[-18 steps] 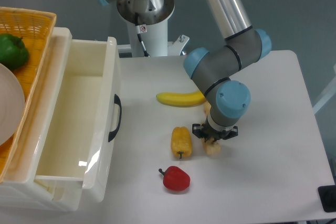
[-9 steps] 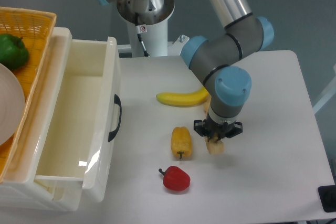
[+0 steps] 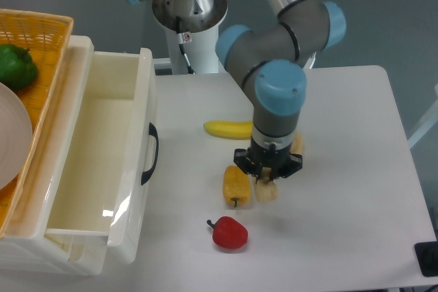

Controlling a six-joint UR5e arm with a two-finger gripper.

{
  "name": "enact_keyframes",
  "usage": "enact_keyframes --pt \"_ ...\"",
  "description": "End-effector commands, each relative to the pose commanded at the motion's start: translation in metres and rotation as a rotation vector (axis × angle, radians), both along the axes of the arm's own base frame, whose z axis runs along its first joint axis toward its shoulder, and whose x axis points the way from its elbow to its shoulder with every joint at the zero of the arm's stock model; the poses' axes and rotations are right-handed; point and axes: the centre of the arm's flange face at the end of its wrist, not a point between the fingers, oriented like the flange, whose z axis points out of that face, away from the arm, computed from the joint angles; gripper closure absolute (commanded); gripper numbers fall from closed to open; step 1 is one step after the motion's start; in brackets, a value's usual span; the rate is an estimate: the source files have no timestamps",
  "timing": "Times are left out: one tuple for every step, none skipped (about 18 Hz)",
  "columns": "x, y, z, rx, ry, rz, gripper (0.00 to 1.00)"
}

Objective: Pick up the square bread

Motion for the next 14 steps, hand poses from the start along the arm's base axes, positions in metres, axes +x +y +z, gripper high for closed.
enact_keyframes --pt "0.0026 0.0005 0.0037 0.003 0.004 -0.003 0.68" --pt "0.0054 0.0018 0.0038 0.001 0.003 -0.007 0.68" --pt "0.0074 0.0034 0.0038 -0.003 0.006 -0.011 0.68" --pt "0.0074 0.0034 0.0038 -0.003 0.006 -0.011 0.68" --pt "0.0066 0.0029 0.004 -0.001 0.007 -0.012 0.68" --pt "0.0064 0.0009 0.0024 -0.004 0.003 -0.019 0.68" --pt "0.006 0.0 0.0014 -0.007 0.002 -0.028 0.68" --pt "0.0075 0.0008 0.0007 -0.011 0.003 -0.032 0.68" --pt "0.0072 -0.0002 0.0026 -0.009 0.005 -0.032 0.68" --pt "0.0075 -0.0004 0.0036 -0.008 0.006 -0.032 0.68" --pt "0.007 -0.0012 0.0028 -0.009 0.005 -0.031 0.68" --pt "0.0074 -0.0012 0.0038 -0.006 0.005 -0.031 0.68" --pt "0.0062 -0.0025 0.0048 -0.003 0.005 -0.029 0.68" --pt "0.0061 -0.0036 0.0077 -0.001 0.009 -0.027 0.68"
